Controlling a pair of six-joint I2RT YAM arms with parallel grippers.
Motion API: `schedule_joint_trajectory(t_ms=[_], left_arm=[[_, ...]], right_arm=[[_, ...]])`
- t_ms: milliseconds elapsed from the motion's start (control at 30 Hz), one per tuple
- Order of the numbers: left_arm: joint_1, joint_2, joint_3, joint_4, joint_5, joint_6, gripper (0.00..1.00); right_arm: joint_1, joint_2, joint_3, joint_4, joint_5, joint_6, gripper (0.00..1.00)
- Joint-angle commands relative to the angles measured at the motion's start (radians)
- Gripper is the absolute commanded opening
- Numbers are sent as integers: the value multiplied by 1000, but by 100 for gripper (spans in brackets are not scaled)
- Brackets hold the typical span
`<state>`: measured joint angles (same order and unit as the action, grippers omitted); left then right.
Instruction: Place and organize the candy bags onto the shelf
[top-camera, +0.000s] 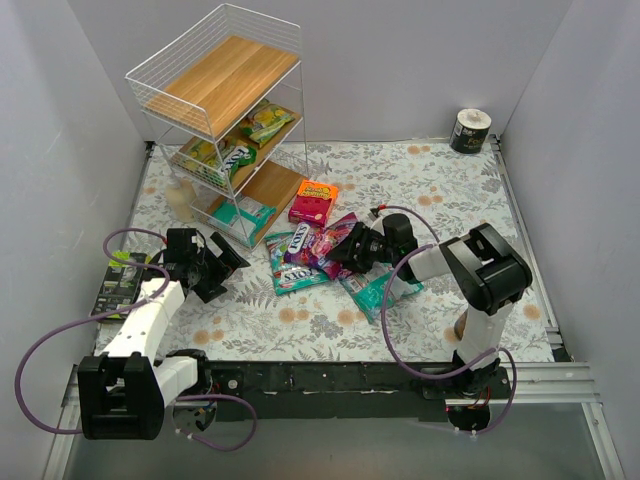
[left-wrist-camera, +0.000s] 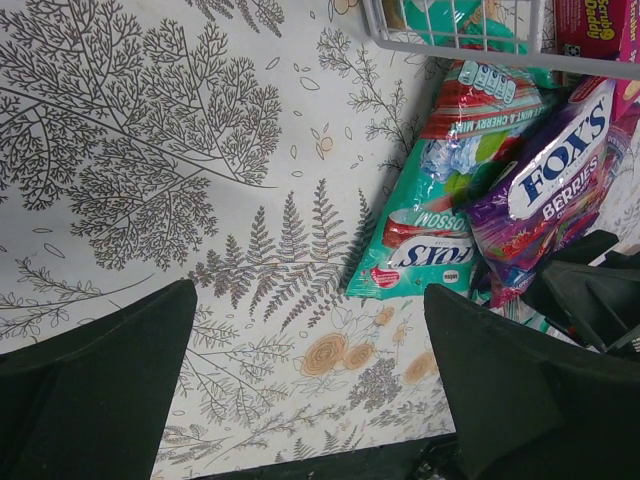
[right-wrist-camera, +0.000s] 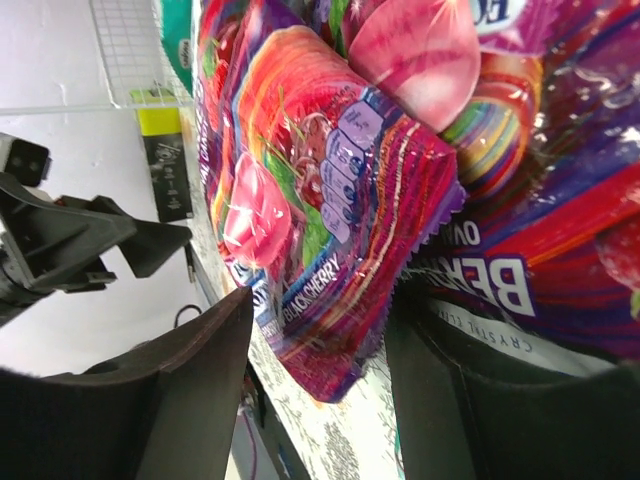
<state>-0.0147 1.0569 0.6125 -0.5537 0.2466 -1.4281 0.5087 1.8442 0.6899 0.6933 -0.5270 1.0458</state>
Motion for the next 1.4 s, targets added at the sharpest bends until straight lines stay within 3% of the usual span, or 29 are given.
schedule_joint_trajectory(t_ms=[0,100,233,367,533,933,1133,1367], left_arm=[[-1,0,36,-8,-18,15,98],[-1,3,41,-11,-23,21,98],[-1,8,53,-20,-33,29,98],[-1,8,61,-23,-44,38,98],[-1,11,61,-22,-49,44,98],[-1,14,79,-61,-115,29,98],[-1,18,124,-113,-191,20,98],[-1,18,180,-186,-234,-5,98]], right_arm=[[2,35,-6,133,18,78,62],[2,58,14,166,18,117,58],[2,73,29,198,15,154,47],[1,58,33,186,10,164,25],[2,-37,42,91,21,131,11],[2,-191,212,-49,-1,118,6],[5,-113,373,-9,-21,160,6],[19,97,618,9,-39,203,6]])
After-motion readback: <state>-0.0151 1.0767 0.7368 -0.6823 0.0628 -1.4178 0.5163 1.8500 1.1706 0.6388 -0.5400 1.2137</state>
